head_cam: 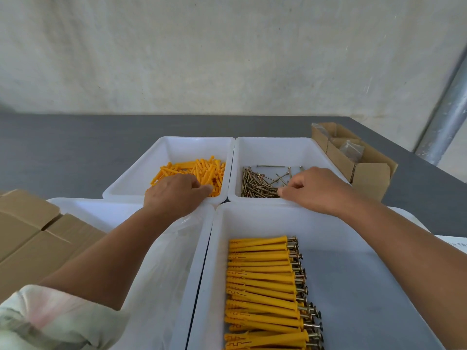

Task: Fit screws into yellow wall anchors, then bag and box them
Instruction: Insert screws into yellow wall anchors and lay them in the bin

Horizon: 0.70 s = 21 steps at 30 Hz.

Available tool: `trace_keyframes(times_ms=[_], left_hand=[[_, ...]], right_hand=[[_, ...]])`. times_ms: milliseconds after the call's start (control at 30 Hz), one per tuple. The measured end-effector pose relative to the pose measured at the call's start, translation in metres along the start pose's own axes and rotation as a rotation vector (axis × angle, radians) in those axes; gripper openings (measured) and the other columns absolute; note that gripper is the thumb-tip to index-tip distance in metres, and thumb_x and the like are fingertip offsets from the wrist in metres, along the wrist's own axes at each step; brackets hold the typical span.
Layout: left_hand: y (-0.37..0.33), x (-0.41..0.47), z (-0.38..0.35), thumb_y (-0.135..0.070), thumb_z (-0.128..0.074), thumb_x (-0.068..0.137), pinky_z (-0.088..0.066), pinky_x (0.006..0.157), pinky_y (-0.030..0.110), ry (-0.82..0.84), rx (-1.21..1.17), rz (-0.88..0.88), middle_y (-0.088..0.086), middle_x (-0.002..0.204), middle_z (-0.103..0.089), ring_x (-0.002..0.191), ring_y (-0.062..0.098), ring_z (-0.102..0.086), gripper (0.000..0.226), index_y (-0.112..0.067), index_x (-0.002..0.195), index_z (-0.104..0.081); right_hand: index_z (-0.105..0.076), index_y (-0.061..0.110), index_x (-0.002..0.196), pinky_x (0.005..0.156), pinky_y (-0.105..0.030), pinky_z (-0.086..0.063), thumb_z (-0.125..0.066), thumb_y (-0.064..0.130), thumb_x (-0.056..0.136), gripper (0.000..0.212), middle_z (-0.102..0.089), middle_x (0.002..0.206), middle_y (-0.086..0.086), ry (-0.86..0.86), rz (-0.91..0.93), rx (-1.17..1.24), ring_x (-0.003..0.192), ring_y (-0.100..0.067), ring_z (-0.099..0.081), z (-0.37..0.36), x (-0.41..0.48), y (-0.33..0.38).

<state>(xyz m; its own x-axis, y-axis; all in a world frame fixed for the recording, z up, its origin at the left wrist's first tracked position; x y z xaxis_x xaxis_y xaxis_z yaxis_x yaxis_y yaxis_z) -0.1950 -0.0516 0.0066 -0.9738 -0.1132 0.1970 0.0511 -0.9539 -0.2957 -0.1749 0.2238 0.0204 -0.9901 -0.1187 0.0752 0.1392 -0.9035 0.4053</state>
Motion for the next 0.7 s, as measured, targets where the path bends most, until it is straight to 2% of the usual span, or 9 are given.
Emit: trace_keyframes(times_ms=[67, 167, 300, 400, 467, 533, 567, 633, 700], left_hand=[[0.001, -0.002, 0.007, -0.056, -0.059, 0.084, -0.04, 0.064, 0.029, -0.036, -0.099, 0.028, -0.015, 0.078, -0.058, 0.076, 0.012, -0.054, 0.025, -0.034, 0.074, -0.056], [0.001, -0.006, 0.019, -0.034, -0.068, 0.081, -0.04, 0.057, 0.026, -0.13, -0.29, 0.048, -0.013, 0.075, -0.059, 0.073, 0.009, -0.054, 0.013, -0.032, 0.076, -0.057], [-0.005, -0.011, 0.036, -0.021, -0.065, 0.081, -0.04, 0.053, 0.025, -0.249, -0.506, 0.026, -0.008, 0.073, -0.061, 0.068, 0.013, -0.059, 0.011, -0.03, 0.079, -0.058], [-0.01, -0.013, 0.048, -0.014, -0.067, 0.08, -0.041, 0.054, 0.025, -0.301, -0.724, 0.003, -0.005, 0.068, -0.059, 0.057, 0.014, -0.055, 0.018, -0.027, 0.075, -0.056], [-0.012, -0.015, 0.05, -0.007, -0.069, 0.08, -0.05, 0.059, 0.031, -0.261, -0.972, 0.031, 0.0, 0.065, -0.057, 0.06, 0.017, -0.055, 0.022, -0.021, 0.071, -0.055], [-0.02, -0.016, 0.045, 0.0, -0.066, 0.082, -0.058, 0.072, 0.037, -0.141, -1.223, 0.059, 0.001, 0.059, -0.057, 0.067, 0.021, -0.061, 0.024, -0.014, 0.067, -0.053], [-0.026, -0.018, 0.041, 0.002, -0.063, 0.084, -0.06, 0.073, 0.036, -0.068, -1.312, 0.068, 0.001, 0.055, -0.055, 0.067, 0.022, -0.062, 0.024, -0.012, 0.067, -0.053], [-0.038, -0.023, 0.034, 0.0, -0.06, 0.088, -0.059, 0.065, 0.033, 0.047, -1.363, 0.072, 0.0, 0.051, -0.052, 0.062, 0.019, -0.063, 0.02, -0.011, 0.072, -0.056], [-0.048, -0.03, 0.03, -0.003, -0.058, 0.091, -0.056, 0.057, 0.028, 0.121, -1.292, 0.05, 0.001, 0.053, -0.053, 0.06, 0.016, -0.065, 0.014, -0.01, 0.079, -0.063]], right_hand=[[-0.073, 0.022, 0.083, 0.056, -0.02, -0.037, -0.064, 0.037, 0.09, 0.018, -0.058, 0.073, 0.018, -0.068, 0.03, -0.007, 0.072, -0.003, -0.056, 0.005, 0.001, 0.005], [-0.07, 0.028, 0.084, 0.057, -0.013, -0.033, -0.066, 0.027, 0.089, 0.006, -0.054, 0.072, 0.023, -0.152, 0.072, -0.024, 0.073, 0.003, -0.051, 0.013, 0.001, 0.01], [-0.063, 0.028, 0.082, 0.058, -0.013, -0.036, -0.067, 0.022, 0.089, 0.01, -0.057, 0.075, 0.018, -0.235, 0.095, 0.002, 0.079, -0.005, -0.055, 0.023, -0.003, 0.013], [-0.061, 0.025, 0.08, 0.059, -0.018, -0.039, -0.067, 0.021, 0.089, 0.012, -0.06, 0.075, 0.013, -0.317, 0.11, 0.045, 0.078, -0.009, -0.057, 0.035, -0.007, 0.018], [-0.057, 0.027, 0.076, 0.057, -0.018, -0.036, -0.068, 0.023, 0.088, 0.017, -0.06, 0.072, 0.011, -0.374, 0.114, 0.095, 0.073, -0.005, -0.055, 0.044, -0.01, 0.022], [-0.054, 0.027, 0.073, 0.055, -0.02, -0.034, -0.069, 0.026, 0.087, 0.02, -0.06, 0.071, 0.01, -0.422, 0.114, 0.165, 0.07, -0.003, -0.055, 0.052, -0.013, 0.025], [-0.054, 0.027, 0.072, 0.055, -0.021, -0.034, -0.069, 0.027, 0.086, 0.021, -0.06, 0.07, 0.009, -0.44, 0.112, 0.205, 0.069, -0.004, -0.056, 0.055, -0.014, 0.026], [-0.054, 0.027, 0.071, 0.056, -0.023, -0.036, -0.069, 0.027, 0.085, 0.021, -0.06, 0.066, 0.009, -0.469, 0.114, 0.28, 0.065, -0.003, -0.057, 0.059, -0.017, 0.028], [-0.054, 0.027, 0.071, 0.056, -0.022, -0.037, -0.069, 0.027, 0.084, 0.02, -0.059, 0.062, 0.012, -0.498, 0.113, 0.368, 0.059, 0.002, -0.055, 0.063, -0.018, 0.028]])
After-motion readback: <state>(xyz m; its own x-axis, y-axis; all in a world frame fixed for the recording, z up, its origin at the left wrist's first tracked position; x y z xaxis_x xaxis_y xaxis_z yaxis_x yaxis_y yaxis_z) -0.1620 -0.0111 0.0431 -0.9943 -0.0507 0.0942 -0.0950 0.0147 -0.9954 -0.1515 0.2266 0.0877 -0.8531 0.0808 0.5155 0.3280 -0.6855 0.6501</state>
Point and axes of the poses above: each hand's wrist, its own x-axis towards the middle knuckle, its own z-axis out of the back of the hand, y = z × x, the point moved 9 cm from there along x, towards the middle knuckle
